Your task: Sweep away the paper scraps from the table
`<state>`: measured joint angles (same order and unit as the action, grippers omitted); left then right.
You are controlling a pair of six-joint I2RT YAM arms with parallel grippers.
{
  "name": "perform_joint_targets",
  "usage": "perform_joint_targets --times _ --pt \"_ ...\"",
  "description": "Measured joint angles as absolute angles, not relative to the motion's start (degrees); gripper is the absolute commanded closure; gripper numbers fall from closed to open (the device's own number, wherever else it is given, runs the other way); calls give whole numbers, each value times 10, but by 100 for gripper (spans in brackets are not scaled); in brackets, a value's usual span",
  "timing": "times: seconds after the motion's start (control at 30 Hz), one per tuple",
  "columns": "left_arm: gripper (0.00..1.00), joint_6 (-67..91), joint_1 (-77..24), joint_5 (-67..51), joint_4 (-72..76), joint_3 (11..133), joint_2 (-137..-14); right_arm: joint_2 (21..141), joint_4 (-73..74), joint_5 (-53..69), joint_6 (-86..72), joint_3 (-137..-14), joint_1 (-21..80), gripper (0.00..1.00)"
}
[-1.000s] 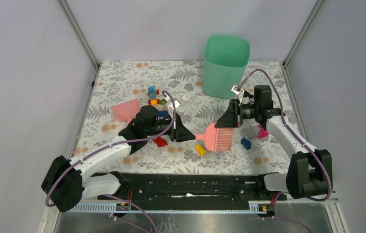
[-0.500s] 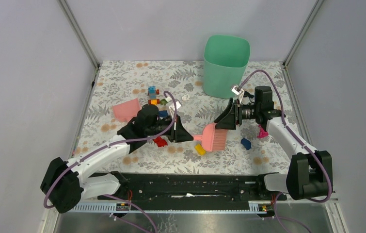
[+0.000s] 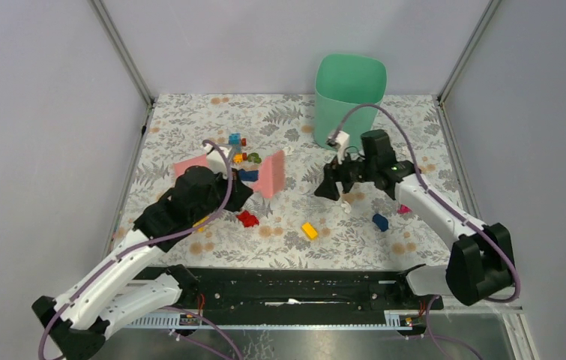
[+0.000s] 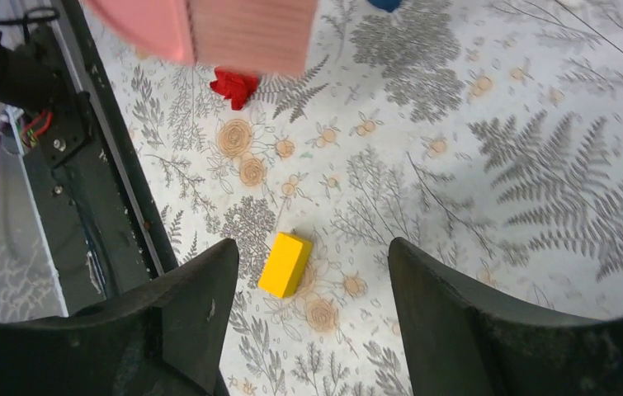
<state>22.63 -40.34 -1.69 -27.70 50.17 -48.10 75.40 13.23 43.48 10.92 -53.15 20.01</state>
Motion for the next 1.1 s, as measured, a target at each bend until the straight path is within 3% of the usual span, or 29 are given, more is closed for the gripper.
perform_joint_targets --times 0.13,0.33,0.63,1.1 --pt "100 246 -403 102 -325 502 -432 807 155 376 123 -590 275 16" --pt "100 301 -403 290 -405 497 -379 903 157 266 92 -704 363 27" --pt "100 393 -403 498 -500 459 -293 1139 176 190 -13 -991 493 27" --pt "100 475 -399 602 -544 456 -215 1378 204 68 -163 -1242 573 26"
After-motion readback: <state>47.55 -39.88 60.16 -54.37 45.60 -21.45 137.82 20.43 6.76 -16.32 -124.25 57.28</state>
